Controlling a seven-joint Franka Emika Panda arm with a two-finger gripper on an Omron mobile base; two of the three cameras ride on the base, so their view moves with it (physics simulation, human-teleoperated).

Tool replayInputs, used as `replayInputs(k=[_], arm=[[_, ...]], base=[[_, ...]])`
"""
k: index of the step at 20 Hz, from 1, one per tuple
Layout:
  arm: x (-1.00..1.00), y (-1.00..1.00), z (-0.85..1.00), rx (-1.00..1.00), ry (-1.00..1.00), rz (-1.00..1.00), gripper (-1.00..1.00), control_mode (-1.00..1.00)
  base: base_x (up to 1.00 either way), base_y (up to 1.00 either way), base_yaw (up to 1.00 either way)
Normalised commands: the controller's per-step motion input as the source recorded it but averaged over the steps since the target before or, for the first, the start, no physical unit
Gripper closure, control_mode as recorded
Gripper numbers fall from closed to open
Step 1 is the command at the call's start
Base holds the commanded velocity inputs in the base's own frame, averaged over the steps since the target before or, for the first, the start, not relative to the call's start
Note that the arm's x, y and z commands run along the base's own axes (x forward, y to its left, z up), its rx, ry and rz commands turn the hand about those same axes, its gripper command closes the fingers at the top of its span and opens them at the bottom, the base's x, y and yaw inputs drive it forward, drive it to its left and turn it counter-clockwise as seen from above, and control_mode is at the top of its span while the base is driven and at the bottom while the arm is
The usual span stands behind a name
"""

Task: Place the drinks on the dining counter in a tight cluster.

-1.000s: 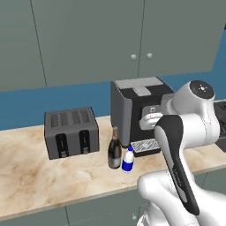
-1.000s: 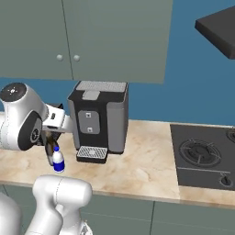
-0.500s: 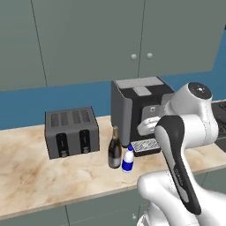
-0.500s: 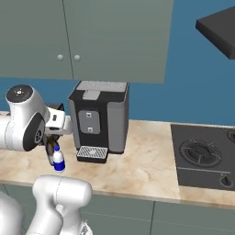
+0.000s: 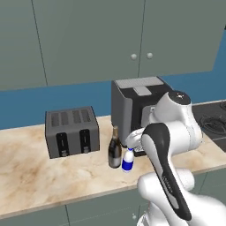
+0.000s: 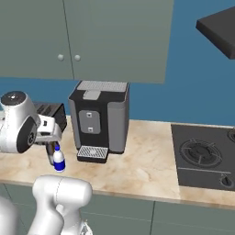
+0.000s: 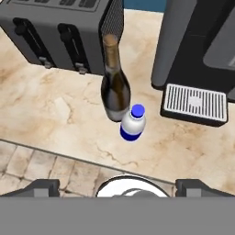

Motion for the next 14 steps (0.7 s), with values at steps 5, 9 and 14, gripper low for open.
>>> replayInputs(k=[5, 9, 14], arm=[[0.02, 0.26, -0.26, -0.04, 0.04, 0.0, -1.0, -1.0], [0.13, -0.07, -0.1, -0.01, 0.02, 0.0, -1.0, -1.0], [0.2, -0.39, 0.0, 0.0, 0.11, 0.0, -1.0, -1.0]], base=[[0.0, 0.0, 0.0], [0.0, 0.0, 0.0], [0.0, 0.0, 0.0]])
